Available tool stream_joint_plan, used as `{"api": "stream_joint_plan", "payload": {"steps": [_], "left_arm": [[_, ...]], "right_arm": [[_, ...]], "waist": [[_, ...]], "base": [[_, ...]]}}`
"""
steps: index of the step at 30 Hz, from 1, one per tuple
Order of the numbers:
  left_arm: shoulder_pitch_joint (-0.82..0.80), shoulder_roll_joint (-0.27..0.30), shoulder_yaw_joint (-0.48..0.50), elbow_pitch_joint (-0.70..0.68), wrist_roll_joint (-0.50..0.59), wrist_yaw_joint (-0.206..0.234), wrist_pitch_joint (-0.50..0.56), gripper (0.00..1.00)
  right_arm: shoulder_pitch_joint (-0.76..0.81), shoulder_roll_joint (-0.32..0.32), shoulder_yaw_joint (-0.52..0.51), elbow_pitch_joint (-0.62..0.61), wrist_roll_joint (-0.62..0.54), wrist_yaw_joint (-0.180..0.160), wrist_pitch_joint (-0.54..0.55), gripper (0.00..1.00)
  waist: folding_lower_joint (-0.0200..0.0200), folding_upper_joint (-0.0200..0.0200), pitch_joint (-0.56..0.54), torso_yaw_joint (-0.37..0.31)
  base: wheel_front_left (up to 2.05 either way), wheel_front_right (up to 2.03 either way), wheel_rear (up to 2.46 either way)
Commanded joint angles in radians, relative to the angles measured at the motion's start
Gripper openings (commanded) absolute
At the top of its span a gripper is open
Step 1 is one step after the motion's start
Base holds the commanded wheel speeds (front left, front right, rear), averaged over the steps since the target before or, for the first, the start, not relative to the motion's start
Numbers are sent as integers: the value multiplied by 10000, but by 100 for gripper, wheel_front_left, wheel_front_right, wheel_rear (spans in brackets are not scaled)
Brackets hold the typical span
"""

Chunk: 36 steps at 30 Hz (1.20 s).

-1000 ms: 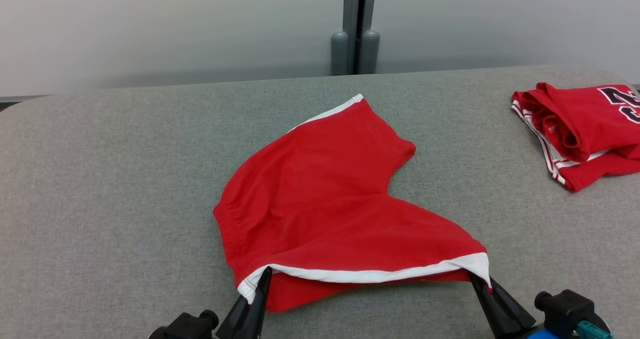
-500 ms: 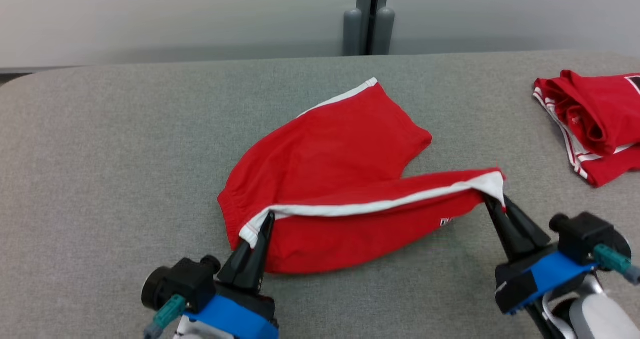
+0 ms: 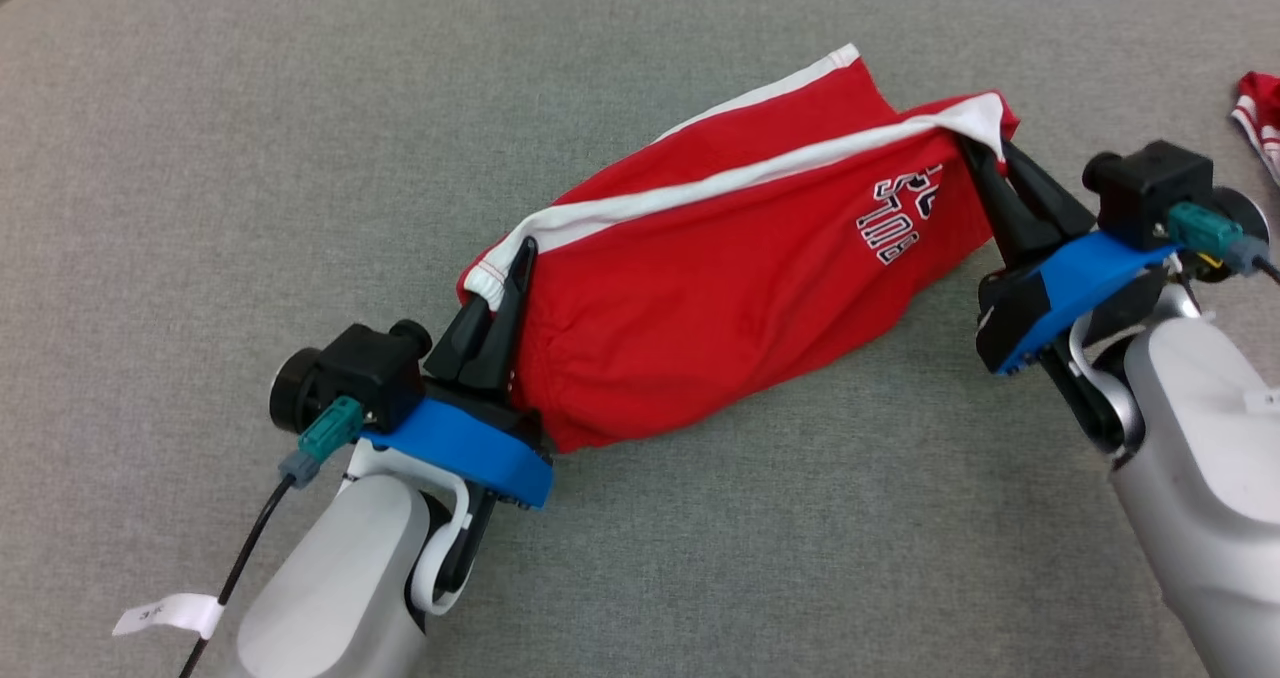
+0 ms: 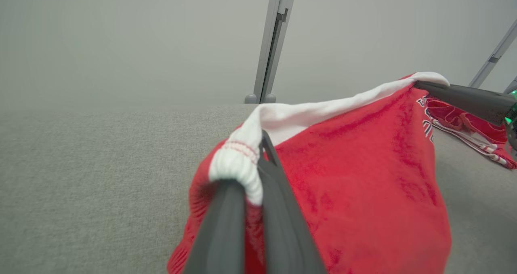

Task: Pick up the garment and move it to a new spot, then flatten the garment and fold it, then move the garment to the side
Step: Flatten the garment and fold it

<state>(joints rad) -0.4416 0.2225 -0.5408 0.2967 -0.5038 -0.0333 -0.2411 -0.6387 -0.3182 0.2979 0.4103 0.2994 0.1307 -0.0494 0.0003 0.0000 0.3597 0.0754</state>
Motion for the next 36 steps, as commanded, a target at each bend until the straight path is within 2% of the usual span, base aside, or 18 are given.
{"api": "stream_joint_plan", "payload": {"steps": [1, 15, 16, 17, 18, 19, 20, 27, 36], "left_arm": [[-302, -63, 56, 206, 24, -31, -85, 0], [-1600, -859, 625, 1822, 439, -358, -244, 0], [-1602, -892, 657, 1889, 505, -358, -245, 0], [-1586, -928, 700, 1984, 543, -373, -246, 0], [-1540, -964, 725, 2071, 583, -392, -246, 0], [-1507, -1004, 792, 2119, 620, -414, -247, 36], [-1436, -1052, 857, 2150, 683, -422, -248, 100], [-456, -1186, 1478, 1717, 1084, -260, -249, 100], [1398, -1296, 2388, 289, 1773, -31, -249, 100]], "right_arm": [[-435, 87, 61, 315, 63, 1, -86, 0], [-3242, 936, 579, 3821, 152, 1, -685, 0], [-3365, 997, 624, 4020, 156, 1, -781, 8], [-3450, 1073, 694, 4220, 176, 1, -873, 61], [-3462, 1126, 759, 4419, 209, 1, -953, 100], [-3489, 1148, 823, 4588, 248, 1, -1040, 100], [-3491, 1132, 887, 4744, 271, 1, -1142, 100], [-2913, 781, 1384, 5335, 636, 1, -1752, 100], [-2118, 247, 1453, 5968, 1093, 1, -1920, 100]], "waist": [[-3, 0, 337, 294], [-3, 0, 1103, 469], [-3, 0, 1104, 456], [-3, 0, 1089, 444], [-3, 0, 1042, 435], [-3, 0, 1001, 423], [-3, 0, 939, 419], [-3, 0, 318, 404], [-3, 0, -429, 594]], "base": [[0, 0, 0], [0, 0, 0], [0, 0, 0], [0, 0, 0], [0, 0, 0], [0, 0, 0], [0, 0, 0], [0, 0, 0], [0, 0, 0]]}}
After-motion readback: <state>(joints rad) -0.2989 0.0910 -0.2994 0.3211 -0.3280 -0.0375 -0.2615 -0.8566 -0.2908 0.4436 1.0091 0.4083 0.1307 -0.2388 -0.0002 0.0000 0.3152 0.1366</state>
